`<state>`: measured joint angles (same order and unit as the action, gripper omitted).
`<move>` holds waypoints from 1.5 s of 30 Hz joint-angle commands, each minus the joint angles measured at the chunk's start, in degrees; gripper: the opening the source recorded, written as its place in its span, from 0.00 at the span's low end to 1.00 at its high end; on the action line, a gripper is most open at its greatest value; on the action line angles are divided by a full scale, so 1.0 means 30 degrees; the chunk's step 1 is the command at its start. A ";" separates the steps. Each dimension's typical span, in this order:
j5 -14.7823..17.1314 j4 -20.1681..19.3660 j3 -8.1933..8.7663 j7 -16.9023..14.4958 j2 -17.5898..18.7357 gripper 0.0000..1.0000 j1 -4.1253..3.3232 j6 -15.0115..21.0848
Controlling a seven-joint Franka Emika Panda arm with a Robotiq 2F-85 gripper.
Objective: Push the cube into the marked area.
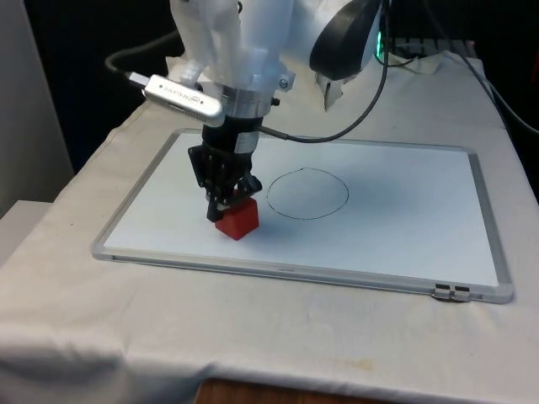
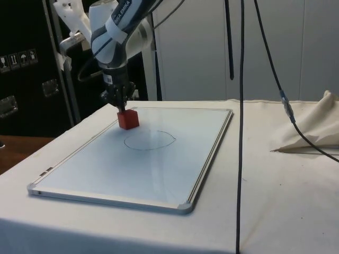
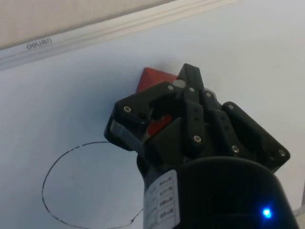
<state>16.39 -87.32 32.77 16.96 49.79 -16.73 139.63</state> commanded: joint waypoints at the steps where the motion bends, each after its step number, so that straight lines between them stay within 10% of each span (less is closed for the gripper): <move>1: -0.0038 -0.0286 0.0076 0.0095 -0.0210 0.00 -0.0134 -0.0229; 45: 0.0535 -0.2120 -0.0955 -0.0076 -0.2387 0.00 -0.0286 -0.5997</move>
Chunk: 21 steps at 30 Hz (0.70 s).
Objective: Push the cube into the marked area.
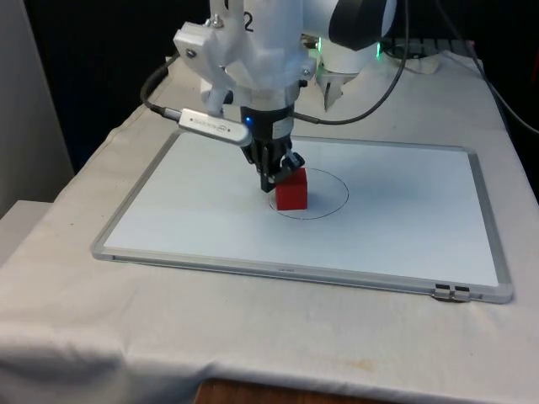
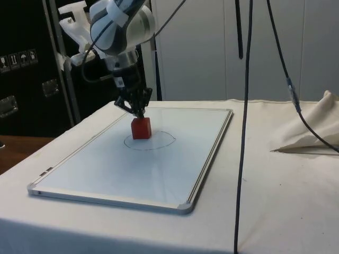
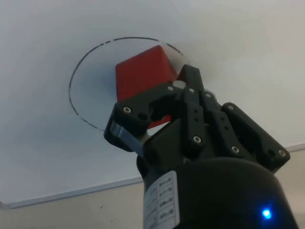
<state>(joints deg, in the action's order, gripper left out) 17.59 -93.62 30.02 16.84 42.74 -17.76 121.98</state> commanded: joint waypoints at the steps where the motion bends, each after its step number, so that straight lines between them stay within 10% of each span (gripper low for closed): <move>1: 0.0172 0.0019 -0.0153 -0.0019 -0.0076 0.00 0.0038 -0.0191; 21: 0.0057 0.0592 -0.0726 0.0668 -0.0649 0.00 -0.0095 -0.1967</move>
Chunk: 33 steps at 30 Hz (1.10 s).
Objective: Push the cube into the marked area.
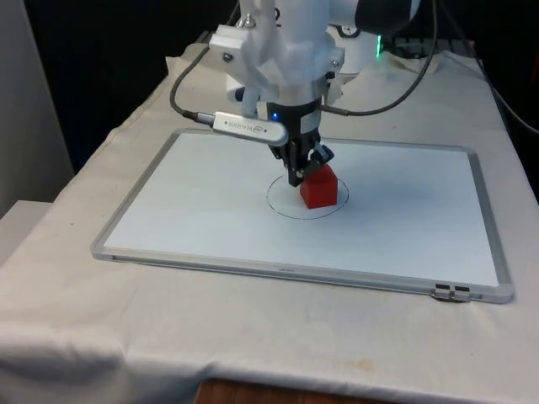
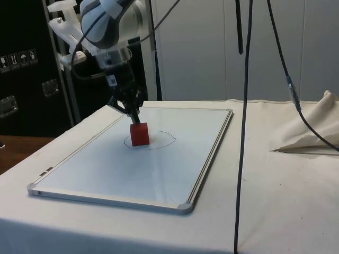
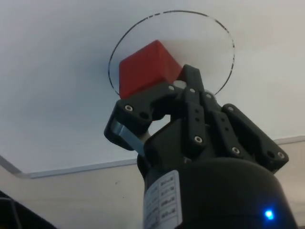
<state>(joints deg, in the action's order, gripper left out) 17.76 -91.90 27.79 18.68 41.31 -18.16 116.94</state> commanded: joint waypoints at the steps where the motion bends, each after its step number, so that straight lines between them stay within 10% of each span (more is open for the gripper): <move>1: -0.0038 0.0076 0.0076 0.0095 -0.0229 0.00 0.0019 -0.0439; 33: -0.1948 -0.0344 0.0382 -0.1509 -0.3705 0.00 -0.0095 -0.1814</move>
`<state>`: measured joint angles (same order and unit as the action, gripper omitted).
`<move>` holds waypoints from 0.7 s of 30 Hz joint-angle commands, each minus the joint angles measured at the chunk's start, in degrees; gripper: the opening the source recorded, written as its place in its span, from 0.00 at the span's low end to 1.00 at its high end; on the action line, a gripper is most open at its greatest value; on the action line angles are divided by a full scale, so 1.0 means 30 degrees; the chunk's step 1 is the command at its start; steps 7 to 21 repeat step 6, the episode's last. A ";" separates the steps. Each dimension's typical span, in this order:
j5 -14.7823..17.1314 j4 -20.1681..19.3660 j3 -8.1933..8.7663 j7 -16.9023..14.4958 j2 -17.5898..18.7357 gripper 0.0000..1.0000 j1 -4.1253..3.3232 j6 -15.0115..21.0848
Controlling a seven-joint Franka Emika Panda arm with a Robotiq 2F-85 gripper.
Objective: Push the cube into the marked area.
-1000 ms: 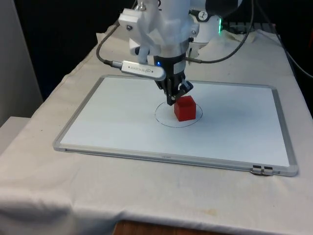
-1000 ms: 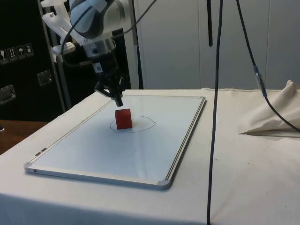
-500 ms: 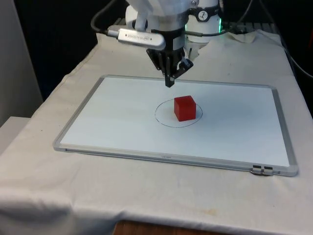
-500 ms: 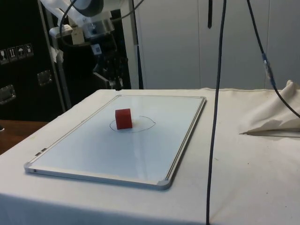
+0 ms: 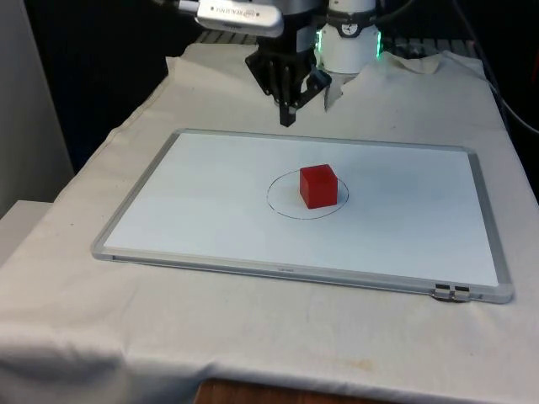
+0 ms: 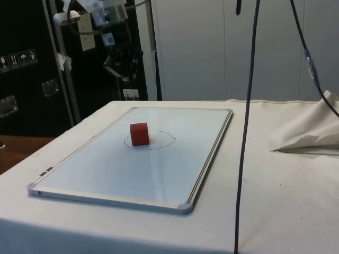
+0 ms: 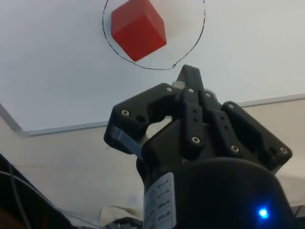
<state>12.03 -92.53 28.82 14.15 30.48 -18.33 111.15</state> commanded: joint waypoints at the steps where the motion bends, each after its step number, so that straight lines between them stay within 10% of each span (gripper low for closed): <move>1: -0.0095 -0.0172 0.0038 -0.0115 -0.0248 0.00 -0.0057 0.0153; 21: -0.0115 -0.0115 0.0000 -0.0248 -0.0363 0.00 0.0000 0.0019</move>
